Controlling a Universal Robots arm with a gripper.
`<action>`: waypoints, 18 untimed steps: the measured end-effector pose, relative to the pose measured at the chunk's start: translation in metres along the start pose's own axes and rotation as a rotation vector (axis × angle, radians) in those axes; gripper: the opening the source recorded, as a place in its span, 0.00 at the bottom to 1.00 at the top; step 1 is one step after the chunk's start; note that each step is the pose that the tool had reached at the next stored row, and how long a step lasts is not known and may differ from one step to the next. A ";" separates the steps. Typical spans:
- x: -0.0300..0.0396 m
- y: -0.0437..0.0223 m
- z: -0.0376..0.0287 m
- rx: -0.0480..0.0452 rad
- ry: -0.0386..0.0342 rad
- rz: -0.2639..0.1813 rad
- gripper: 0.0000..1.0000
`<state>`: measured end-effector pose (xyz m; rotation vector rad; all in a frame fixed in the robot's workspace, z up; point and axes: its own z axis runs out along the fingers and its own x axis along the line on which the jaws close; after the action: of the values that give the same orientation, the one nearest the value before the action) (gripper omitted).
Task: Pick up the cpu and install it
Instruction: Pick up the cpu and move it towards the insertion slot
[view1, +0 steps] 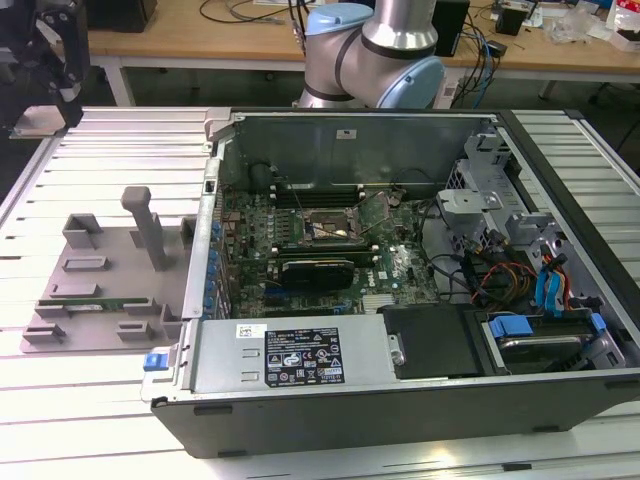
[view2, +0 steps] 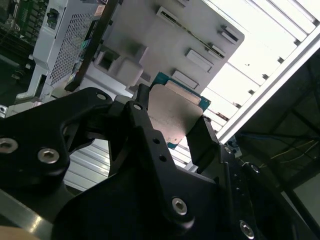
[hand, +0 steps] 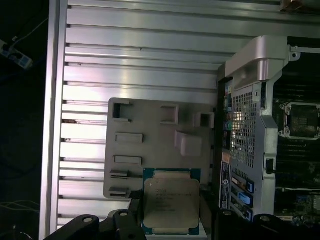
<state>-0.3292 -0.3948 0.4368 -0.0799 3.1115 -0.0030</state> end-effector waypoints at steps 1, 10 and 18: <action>-0.0016 -0.0001 0.0001 0.0000 0.0000 0.000 0.55; -0.0163 -0.0008 0.0009 0.0003 0.0000 0.000 0.55; -0.0341 -0.0017 0.0026 0.0006 0.0001 0.000 0.55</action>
<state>-0.2950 -0.3947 0.4351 -0.0799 3.1116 -0.0039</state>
